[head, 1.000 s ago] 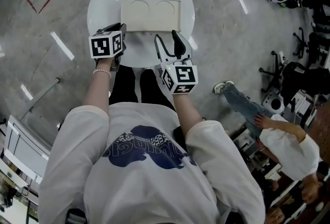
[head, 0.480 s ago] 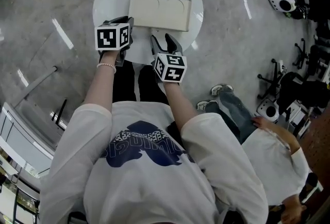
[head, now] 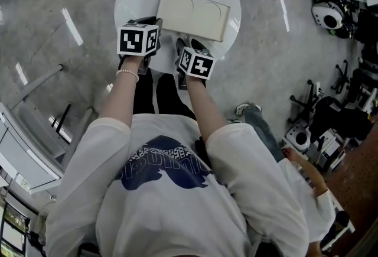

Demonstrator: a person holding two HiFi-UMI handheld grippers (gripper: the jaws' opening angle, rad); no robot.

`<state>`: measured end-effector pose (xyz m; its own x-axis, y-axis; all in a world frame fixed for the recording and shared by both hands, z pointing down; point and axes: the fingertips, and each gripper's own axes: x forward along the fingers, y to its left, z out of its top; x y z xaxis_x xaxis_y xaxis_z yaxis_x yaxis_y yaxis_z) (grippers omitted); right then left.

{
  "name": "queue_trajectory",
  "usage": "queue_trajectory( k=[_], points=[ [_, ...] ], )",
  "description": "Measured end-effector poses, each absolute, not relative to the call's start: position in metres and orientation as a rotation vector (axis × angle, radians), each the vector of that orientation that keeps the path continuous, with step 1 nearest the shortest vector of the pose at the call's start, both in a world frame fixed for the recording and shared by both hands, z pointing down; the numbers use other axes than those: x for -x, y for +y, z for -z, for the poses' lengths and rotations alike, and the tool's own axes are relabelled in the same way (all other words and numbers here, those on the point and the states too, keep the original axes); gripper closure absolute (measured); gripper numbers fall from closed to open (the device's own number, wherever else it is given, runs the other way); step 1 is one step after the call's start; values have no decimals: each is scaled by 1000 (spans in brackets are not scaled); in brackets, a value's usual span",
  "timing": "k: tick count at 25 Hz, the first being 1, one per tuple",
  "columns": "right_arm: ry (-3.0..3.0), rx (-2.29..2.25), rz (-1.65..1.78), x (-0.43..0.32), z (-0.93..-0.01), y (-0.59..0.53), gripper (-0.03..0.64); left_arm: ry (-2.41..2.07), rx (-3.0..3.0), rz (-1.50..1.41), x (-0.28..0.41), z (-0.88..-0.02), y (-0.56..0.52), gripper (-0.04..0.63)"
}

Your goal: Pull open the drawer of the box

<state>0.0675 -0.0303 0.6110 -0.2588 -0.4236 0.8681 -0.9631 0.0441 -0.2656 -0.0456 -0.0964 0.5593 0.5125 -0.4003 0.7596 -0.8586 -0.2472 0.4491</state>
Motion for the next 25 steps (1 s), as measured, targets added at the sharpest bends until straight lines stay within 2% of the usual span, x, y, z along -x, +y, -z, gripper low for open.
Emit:
queue_trajectory(
  k=[25],
  points=[
    [-1587, -1150, -1437, -63, -630, -45, 494, -1049, -1820, -605, 48, -562, -97, 522]
  ],
)
